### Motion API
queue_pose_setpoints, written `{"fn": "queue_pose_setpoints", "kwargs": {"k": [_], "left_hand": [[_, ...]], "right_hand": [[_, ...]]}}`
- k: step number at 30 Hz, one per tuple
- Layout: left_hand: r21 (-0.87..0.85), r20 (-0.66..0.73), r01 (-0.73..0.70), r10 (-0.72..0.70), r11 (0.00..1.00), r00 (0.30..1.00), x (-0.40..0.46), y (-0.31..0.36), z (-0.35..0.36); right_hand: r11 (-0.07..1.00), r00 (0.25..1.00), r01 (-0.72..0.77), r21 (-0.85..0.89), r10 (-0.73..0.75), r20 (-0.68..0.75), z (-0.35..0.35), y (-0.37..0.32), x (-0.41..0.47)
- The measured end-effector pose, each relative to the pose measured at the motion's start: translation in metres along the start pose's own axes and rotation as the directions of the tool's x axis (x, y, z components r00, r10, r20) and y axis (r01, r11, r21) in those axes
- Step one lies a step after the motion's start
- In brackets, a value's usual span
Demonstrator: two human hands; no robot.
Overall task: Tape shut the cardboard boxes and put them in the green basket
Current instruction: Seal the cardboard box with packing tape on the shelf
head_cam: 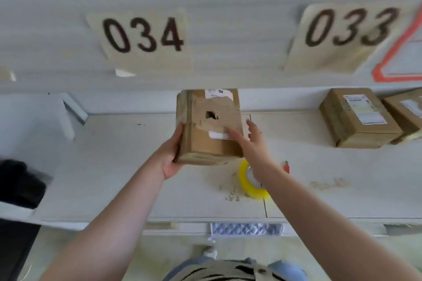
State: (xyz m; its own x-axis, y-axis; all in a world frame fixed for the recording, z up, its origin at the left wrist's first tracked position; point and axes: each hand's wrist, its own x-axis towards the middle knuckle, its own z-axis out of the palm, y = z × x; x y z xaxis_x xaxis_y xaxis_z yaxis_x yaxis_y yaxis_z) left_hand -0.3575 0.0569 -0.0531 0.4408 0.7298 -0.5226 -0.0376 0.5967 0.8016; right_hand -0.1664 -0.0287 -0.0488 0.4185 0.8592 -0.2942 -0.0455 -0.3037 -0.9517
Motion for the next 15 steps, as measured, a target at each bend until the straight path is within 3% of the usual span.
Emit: {"fn": "queue_pose_setpoints", "kwargs": {"k": [3,6,8,11,13,15], "left_hand": [[-0.016,0.094,0.082,-0.08,0.997,0.992,0.0,-0.02,-0.039],[0.111,-0.045,0.116,-0.112,0.987,0.993,0.001,-0.038,-0.06],[0.185,-0.16,0.107,-0.077,0.977,0.984,0.004,-0.046,-0.068],[0.167,-0.12,0.187,-0.168,0.968,0.978,0.001,-0.052,-0.059],[0.244,-0.073,0.227,-0.215,0.943,0.974,0.001,-0.058,-0.045],[0.304,-0.146,0.217,-0.18,0.928,0.973,0.003,-0.071,-0.035]], "right_hand": [[0.956,0.966,-0.194,0.22,0.148,0.211,0.02,0.013,-0.008],[0.898,0.929,-0.338,0.282,0.271,0.251,0.039,0.033,-0.017],[0.899,0.928,-0.357,0.253,0.31,0.207,0.049,0.051,-0.021],[0.93,0.93,-0.354,0.101,0.338,0.142,0.057,0.072,-0.025],[0.94,0.935,-0.341,0.023,0.336,0.116,0.06,0.078,-0.027],[0.944,0.94,-0.325,-0.047,0.328,0.095,0.058,0.08,-0.026]]}}
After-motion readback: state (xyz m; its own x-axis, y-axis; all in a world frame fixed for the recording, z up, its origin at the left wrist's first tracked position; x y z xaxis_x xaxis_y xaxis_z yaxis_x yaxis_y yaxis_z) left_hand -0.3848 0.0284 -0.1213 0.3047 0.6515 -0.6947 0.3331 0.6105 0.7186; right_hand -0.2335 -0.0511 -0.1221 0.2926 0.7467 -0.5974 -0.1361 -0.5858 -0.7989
